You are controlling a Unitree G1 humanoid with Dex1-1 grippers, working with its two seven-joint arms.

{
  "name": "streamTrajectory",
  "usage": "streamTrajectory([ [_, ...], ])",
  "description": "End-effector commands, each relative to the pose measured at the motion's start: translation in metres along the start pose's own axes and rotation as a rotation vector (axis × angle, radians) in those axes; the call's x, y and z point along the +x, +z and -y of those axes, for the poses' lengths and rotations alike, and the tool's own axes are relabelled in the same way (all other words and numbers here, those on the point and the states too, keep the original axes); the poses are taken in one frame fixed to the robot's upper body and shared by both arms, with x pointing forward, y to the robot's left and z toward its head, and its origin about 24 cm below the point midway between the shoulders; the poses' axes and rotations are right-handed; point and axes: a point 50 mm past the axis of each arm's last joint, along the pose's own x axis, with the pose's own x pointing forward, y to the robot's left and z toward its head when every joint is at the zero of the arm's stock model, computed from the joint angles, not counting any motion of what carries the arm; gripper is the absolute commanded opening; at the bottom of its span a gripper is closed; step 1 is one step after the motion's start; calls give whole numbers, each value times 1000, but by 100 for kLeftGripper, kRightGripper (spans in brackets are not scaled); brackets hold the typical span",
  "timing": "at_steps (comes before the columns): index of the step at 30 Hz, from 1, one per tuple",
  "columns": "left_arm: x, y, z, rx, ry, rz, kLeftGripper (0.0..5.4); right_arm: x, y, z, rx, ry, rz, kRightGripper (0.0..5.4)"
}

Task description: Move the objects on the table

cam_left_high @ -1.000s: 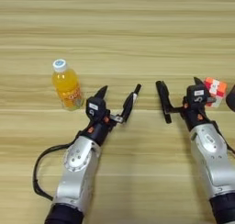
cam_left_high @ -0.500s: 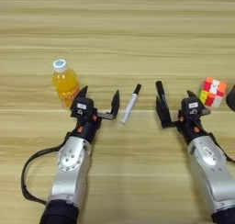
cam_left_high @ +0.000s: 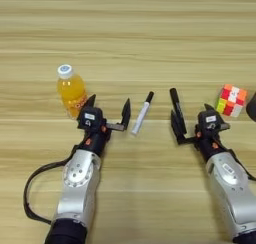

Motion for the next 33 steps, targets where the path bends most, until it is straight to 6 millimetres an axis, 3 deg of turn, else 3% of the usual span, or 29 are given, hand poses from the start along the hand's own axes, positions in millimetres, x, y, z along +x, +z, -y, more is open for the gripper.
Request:
streamTrajectory([
  [1, -2, -1, 4, 3, 0, -5, 536, -2, -9, -1, 19, 3, -47, 540],
  [25, 0, -10, -13, 88, 126, -49, 536, -1, -21, 0, 45, -10, -96, 540],
  [33, 0, -9, -12, 80, 118, -47, 540, -1, -22, -2, 31, -2, -98, 451],
])
